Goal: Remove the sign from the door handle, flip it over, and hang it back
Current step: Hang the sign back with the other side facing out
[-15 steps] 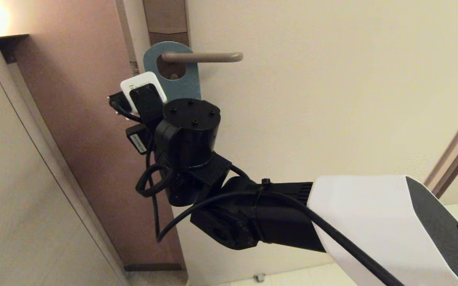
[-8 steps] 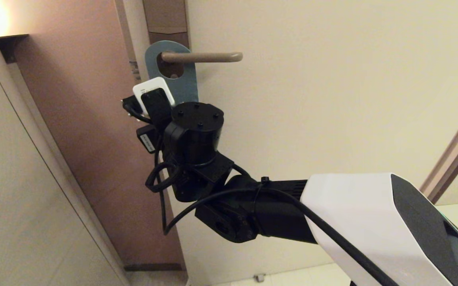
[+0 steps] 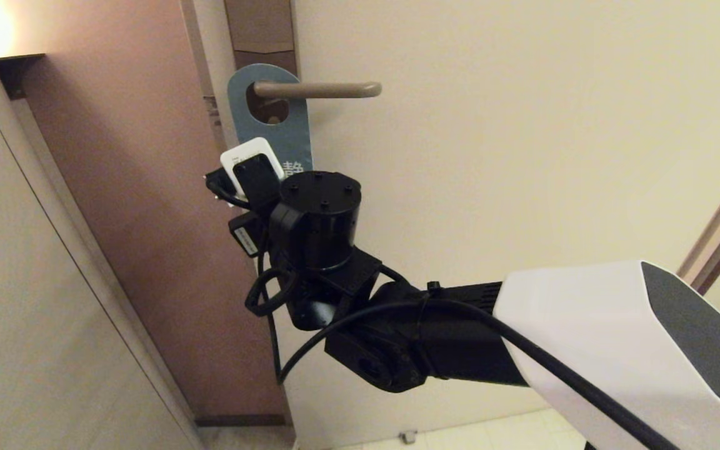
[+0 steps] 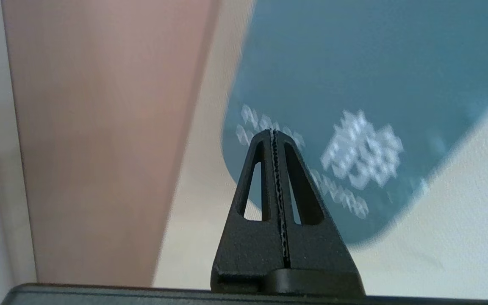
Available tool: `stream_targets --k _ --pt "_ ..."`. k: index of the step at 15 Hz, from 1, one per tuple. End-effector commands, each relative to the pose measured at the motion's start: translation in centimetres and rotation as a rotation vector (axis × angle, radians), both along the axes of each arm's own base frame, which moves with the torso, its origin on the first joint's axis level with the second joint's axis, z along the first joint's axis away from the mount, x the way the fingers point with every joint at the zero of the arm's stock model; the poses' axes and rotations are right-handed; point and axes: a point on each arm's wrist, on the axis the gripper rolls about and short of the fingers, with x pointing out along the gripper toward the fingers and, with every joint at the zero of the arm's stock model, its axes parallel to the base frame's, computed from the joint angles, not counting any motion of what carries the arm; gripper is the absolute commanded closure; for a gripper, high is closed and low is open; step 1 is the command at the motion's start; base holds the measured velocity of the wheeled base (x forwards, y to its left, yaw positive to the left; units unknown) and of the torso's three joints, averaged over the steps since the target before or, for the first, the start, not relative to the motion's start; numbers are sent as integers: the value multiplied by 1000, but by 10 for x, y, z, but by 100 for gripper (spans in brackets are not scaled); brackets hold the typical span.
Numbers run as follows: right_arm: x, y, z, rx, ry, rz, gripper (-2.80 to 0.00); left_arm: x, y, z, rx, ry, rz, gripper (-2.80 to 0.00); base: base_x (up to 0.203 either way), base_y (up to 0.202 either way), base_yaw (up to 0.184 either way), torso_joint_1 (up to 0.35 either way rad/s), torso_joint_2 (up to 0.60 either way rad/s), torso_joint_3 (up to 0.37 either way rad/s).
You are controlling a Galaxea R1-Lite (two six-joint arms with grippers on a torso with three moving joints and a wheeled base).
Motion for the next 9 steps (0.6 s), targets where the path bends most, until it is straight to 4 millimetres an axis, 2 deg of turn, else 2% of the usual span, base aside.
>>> stream_targets --k 1,6,9 --pt "-8 -14 9 -13 9 -5 0 0 0 0 0 0 0 0 0 0 0 0 0 0" --pt "-24 -56 11 -93 65 -24 0 0 0 0 0 0 0 0 0 0 0 0 0 0" --pt "-29 -93 5 -154 110 -66 0 0 0 0 0 0 0 0 0 0 0 0 0 0"
